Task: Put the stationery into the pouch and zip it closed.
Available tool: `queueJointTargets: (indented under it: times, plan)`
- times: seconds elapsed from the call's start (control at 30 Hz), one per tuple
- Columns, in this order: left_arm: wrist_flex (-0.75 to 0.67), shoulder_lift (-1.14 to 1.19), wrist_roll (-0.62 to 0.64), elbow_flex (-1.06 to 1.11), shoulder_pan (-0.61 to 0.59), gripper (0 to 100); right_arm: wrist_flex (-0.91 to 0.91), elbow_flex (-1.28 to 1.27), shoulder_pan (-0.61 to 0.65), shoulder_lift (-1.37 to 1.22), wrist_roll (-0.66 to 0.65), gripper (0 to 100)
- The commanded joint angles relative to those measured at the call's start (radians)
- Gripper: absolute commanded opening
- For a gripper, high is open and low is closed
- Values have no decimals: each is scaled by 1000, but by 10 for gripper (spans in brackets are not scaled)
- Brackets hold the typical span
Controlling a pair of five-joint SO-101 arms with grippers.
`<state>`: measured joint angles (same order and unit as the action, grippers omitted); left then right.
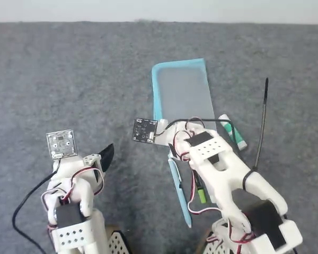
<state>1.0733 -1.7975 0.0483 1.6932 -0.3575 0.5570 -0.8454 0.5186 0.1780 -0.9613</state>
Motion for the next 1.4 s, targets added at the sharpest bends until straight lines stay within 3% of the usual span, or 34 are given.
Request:
queueJointTargets:
  times: [0.0, 0.47, 0.73, 0.87, 1.03, 1.2, 1.37]
  plan:
    - [-25, -21, -3, -7, -3, 357, 7, 54, 10, 5, 114, 8]
    - [-26, -21, -3, -7, -5, 357, 456, 718, 21, -1, 763, 7]
    - [-28, -21, -3, -7, -5, 357, 587, 1036, 71, -2, 1088, 7]
    - [-28, -21, -3, -7, -5, 357, 616, 1073, 5, 12, 1283, 7]
    - [-26, -21, -3, -7, -5, 357, 659, 1033, -170, 10, 1660, 7]
    - [-28, -21, -3, -7, -3, 357, 651, 809, -294, -7, 1683, 7]
    - [-26, -21, -3, -7, -3, 357, 524, 491, -331, 2, 1554, 9]
